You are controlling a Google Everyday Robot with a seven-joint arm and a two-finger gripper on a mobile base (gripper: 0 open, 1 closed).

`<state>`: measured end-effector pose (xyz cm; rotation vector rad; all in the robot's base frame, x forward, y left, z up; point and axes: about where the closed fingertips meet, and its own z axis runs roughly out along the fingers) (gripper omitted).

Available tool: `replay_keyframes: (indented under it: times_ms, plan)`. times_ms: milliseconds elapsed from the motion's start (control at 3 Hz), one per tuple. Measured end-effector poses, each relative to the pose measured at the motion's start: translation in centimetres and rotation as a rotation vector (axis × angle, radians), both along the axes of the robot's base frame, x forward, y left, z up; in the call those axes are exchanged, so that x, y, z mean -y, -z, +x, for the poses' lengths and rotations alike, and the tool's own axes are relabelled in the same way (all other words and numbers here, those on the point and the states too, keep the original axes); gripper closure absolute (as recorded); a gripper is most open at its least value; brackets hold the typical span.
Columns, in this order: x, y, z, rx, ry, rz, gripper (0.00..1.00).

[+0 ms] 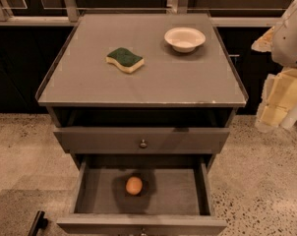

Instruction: Pick orange from middle drawer and place on counter

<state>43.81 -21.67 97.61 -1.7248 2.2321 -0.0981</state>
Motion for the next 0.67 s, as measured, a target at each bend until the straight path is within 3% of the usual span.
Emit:
replay_keyframes:
  times_ms: [333,667]
  plan:
    - [0.0,0.0,0.0,0.0,0.0,0.0,0.0]
    - [-0.3,0.48,-0.47,0.033,-0.014,0.032,0.0]
